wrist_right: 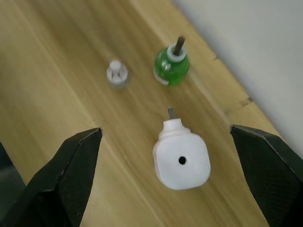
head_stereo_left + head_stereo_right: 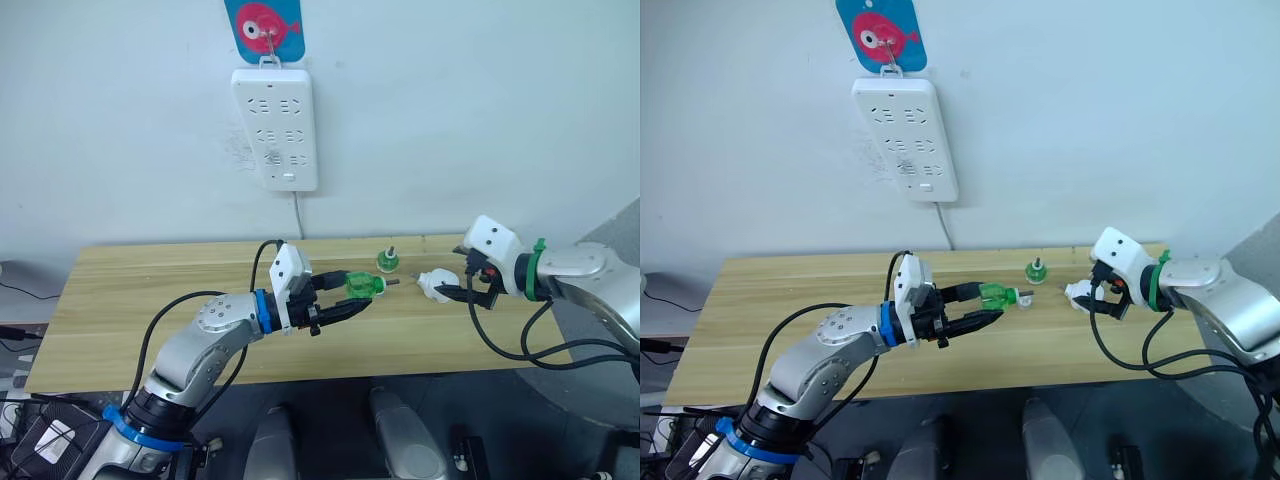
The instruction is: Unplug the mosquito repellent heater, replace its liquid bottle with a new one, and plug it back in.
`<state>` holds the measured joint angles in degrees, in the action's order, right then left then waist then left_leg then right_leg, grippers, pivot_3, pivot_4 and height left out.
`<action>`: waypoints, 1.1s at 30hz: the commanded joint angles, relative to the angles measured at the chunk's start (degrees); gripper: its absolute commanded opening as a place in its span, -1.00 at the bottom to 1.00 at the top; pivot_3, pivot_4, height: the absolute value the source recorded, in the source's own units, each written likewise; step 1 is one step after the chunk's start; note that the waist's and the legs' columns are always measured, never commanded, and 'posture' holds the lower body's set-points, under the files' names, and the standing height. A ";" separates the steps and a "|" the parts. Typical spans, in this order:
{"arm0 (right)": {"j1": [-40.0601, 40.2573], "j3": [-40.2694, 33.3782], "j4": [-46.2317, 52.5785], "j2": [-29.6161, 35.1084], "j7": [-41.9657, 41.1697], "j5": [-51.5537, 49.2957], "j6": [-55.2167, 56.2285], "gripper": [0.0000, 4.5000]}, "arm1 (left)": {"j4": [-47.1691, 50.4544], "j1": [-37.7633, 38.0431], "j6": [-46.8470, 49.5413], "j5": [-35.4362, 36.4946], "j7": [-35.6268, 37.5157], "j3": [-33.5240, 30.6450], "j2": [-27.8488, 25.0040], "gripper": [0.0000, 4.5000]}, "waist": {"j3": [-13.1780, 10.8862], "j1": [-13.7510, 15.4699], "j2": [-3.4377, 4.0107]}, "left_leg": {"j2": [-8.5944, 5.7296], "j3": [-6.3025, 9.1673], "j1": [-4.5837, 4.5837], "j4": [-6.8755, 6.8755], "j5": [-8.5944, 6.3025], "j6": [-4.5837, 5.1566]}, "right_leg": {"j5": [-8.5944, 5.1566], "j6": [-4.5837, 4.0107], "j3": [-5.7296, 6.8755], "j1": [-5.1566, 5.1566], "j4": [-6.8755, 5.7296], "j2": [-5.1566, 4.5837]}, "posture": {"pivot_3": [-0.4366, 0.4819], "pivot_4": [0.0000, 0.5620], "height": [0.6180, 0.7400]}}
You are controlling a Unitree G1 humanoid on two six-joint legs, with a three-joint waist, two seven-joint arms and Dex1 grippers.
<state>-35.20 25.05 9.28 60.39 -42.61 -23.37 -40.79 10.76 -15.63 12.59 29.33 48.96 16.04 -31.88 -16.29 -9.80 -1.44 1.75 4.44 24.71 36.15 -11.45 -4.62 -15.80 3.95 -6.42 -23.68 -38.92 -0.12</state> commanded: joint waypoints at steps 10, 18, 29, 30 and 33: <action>-10.68 8.25 -27.41 -11.98 -12.08 22.91 5.32 1.00 | -5.89 3.95 -11.68 -9.87 3.78 -3.22 1.00 0.05 | -0.03 -0.66 0.03 | -0.01 -0.04 0.05 -0.03 -0.04 0.06 | 0.01 0.02 -0.04 -0.10 -0.07 -0.05 | -0.68 -0.05 1.00; -12.35 6.78 -34.27 -16.92 -14.63 27.91 7.60 1.00 | -5.40 4.94 -11.72 -11.25 3.78 -3.79 1.84 0.05 | -0.03 -1.46 0.03 | -0.01 -0.02 0.03 -0.01 -0.04 0.06 | 0.03 0.04 -0.03 -0.07 -0.12 -0.05 | -0.64 -0.08 1.00; -15.90 5.83 -44.40 -22.82 -16.30 32.97 12.83 1.00 | -4.41 5.45 -11.38 -12.04 3.96 -3.93 2.38 0.05 | -0.03 -1.57 0.04 | -0.02 0.03 0.02 -0.02 -0.04 0.06 | 0.05 0.04 0.01 -0.05 -0.16 -0.05 | -0.62 -0.09 1.00; -16.14 5.77 -45.13 -23.16 -16.54 33.16 13.11 1.00 | -4.41 5.44 -11.41 -12.07 4.04 -3.92 2.37 0.05 | -0.03 -1.57 0.04 | -0.02 0.03 0.02 -0.01 -0.04 0.06 | 0.05 0.04 0.01 -0.05 -0.16 -0.05 | -0.62 -0.10 1.00; -17.31 5.62 -48.23 -24.51 -16.55 34.19 14.45 1.00 | -4.31 5.37 -11.32 -12.10 4.27 -3.87 2.41 0.05 | -0.02 -1.58 0.04 | -0.02 0.04 0.01 -0.01 -0.04 0.06 | 0.05 0.04 0.02 -0.04 -0.16 -0.05 | -0.61 -0.10 1.00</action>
<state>-51.31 32.17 -37.88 35.96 -58.68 10.09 -27.67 4.01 -10.53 1.90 17.32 53.03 13.01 -29.81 -16.32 -11.39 -1.40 1.73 4.48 24.72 36.14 -11.49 -4.56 -15.74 3.99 -6.40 -23.73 -39.09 -0.18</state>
